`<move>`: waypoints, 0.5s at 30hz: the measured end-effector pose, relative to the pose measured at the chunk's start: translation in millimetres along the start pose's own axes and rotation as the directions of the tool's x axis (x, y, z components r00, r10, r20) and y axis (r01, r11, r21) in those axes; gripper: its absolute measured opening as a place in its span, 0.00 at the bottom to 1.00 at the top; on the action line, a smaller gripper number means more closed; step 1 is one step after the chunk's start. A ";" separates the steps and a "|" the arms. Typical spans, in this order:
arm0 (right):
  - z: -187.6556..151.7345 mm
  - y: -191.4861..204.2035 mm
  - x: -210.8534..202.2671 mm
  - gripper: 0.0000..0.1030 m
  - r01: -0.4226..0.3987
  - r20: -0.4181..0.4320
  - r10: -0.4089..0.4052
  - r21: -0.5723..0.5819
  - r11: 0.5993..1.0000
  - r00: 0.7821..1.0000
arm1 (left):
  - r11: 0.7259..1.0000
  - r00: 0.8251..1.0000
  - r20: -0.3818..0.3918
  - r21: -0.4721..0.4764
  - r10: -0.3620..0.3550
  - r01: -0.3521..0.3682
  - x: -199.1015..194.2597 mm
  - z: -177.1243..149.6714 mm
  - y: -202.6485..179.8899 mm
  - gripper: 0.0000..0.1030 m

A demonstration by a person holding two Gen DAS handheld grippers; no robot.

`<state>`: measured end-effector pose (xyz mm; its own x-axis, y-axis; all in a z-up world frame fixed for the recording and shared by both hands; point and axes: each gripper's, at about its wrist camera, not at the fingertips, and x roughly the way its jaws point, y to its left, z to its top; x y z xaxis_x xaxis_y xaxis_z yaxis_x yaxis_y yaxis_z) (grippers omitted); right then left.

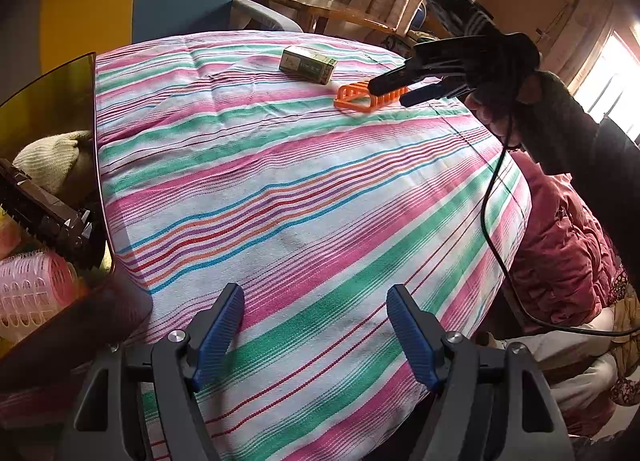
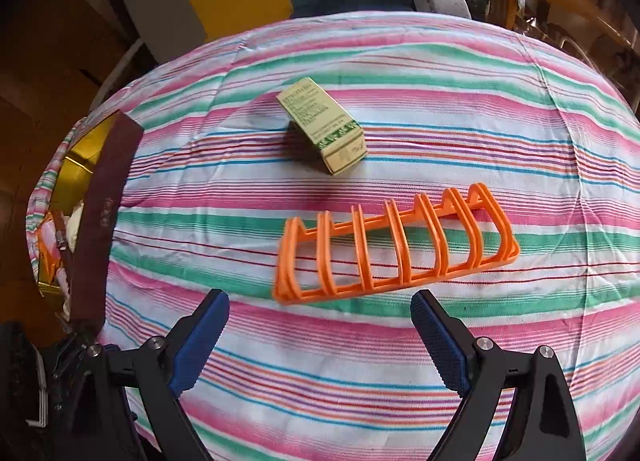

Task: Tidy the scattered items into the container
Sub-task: 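Withdraw both tools from the tray toward orange rack and green box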

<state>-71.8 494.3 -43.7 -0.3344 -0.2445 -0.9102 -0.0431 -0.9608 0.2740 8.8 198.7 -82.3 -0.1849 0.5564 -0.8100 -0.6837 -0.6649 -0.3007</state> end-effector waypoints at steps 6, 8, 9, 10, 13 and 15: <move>33.4 15.2 -36.7 0.91 -0.032 0.177 0.033 -0.014 0.999 0.984 | 1.000 1.000 0.000 -0.003 -0.006 0.006 -0.5 0.1 0.7 0.73; 57.8 14.1 -26.3 0.92 -0.020 0.208 0.015 0.023 1.000 0.978 | 1.000 1.000 0.000 -0.001 -0.008 0.008 0.1 0.1 1.5 0.73; 70.1 13.9 -17.0 0.92 0.001 0.212 -0.008 0.036 0.999 0.977 | 1.000 1.000 0.000 0.000 -0.009 0.009 0.4 0.4 1.9 0.73; 81.9 13.7 -7.2 0.92 0.019 0.212 -0.029 0.048 0.999 0.977 | 1.000 1.000 -0.001 -0.001 -0.011 0.011 0.4 0.4 2.1 0.73; 105.7 14.0 25.6 0.91 0.033 0.175 -0.045 0.071 0.997 0.984 | 1.000 1.000 -0.001 -0.003 -0.017 0.017 0.5 0.7 3.0 0.73; 115.8 15.9 43.8 0.91 0.025 0.158 -0.037 0.075 0.997 0.987 | 1.000 1.000 0.001 -0.006 -0.021 0.021 0.8 0.9 3.8 0.73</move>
<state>-196.2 483.5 -43.3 -0.4771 -0.1854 -0.8591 -0.1219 -0.9541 0.2736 5.4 197.1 -83.7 -0.1708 0.5708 -0.8031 -0.6834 -0.6558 -0.3207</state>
